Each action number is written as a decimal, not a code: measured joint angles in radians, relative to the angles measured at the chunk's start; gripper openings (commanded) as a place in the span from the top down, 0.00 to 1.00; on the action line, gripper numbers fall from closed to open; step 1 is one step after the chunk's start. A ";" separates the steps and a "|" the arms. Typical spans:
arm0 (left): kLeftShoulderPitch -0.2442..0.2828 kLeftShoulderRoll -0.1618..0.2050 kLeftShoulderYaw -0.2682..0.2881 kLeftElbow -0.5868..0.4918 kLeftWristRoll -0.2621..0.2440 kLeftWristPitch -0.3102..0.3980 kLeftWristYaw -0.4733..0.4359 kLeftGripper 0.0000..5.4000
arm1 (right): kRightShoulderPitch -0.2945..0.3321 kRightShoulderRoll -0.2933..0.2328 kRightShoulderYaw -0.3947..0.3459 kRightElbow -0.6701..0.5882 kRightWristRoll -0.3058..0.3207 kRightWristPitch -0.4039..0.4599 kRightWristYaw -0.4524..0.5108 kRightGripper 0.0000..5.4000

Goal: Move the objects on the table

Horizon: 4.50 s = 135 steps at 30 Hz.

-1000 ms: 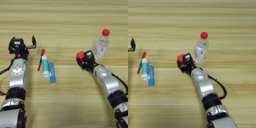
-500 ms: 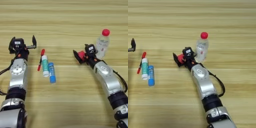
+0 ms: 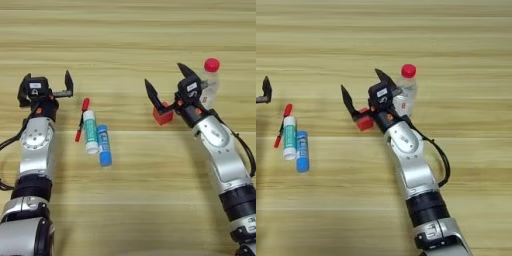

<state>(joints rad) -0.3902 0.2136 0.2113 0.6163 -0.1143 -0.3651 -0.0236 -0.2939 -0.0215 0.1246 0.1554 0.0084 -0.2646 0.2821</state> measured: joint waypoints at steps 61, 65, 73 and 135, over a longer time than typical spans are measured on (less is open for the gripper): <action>0.022 -0.009 -0.023 -0.072 0.000 0.045 -0.011 0.00 | -0.168 -0.170 -0.373 0.340 0.028 0.235 -0.397 0.01; 0.053 -0.001 -0.042 -0.122 0.024 0.103 -0.022 0.00 | -0.173 -0.171 -0.375 0.340 0.042 0.248 -0.386 0.01; 0.200 0.024 -0.061 -0.355 0.027 0.274 -0.078 0.00 | -0.175 -0.166 -0.368 0.326 0.054 0.258 -0.388 0.01; 0.332 0.098 -0.266 -0.392 0.349 0.333 -0.034 0.00 | -0.175 -0.124 -0.355 0.235 0.099 0.303 -0.362 0.01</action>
<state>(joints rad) -0.0578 0.3113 -0.0548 0.2245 0.2346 -0.0323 -0.0575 -0.4686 -0.1455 -0.2300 0.3906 0.1071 0.0383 -0.0798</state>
